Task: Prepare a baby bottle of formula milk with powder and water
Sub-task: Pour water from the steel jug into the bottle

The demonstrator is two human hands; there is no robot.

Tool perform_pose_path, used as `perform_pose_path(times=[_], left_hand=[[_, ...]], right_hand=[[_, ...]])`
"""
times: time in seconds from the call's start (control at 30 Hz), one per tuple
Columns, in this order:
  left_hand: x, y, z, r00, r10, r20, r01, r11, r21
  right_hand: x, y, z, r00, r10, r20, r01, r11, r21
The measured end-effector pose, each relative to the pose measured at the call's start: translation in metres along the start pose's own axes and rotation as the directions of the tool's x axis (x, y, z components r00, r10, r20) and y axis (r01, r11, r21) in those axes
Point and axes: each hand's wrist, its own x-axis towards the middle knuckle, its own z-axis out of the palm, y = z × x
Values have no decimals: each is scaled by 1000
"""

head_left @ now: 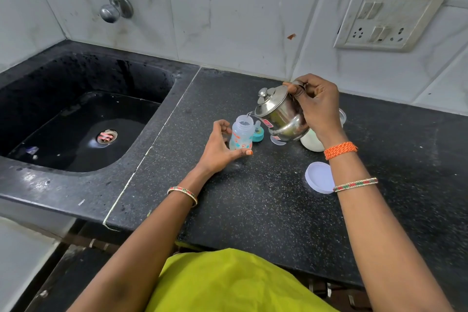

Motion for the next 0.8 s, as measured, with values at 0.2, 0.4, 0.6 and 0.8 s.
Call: perform_pose_path(times=[0.2, 0.4, 0.6, 0.8], left_hand=[[2, 2, 0, 998, 28, -58, -28, 1000, 7], [6, -6, -21, 993, -20, 116, 37, 988, -152], [6, -2, -21, 986, -78, 145, 98, 986, -134], [3, -2, -11, 998, -53, 30, 55, 997, -63]], right_hand=[[-4, 4, 5, 1000, 7, -4, -7, 1000, -2], [-6, 5, 5, 1000, 28, -13, -28, 1000, 9], [-4, 5, 4, 999, 44, -26, -43, 999, 6], [1, 4, 4, 999, 29, -27, -29, 999, 28]])
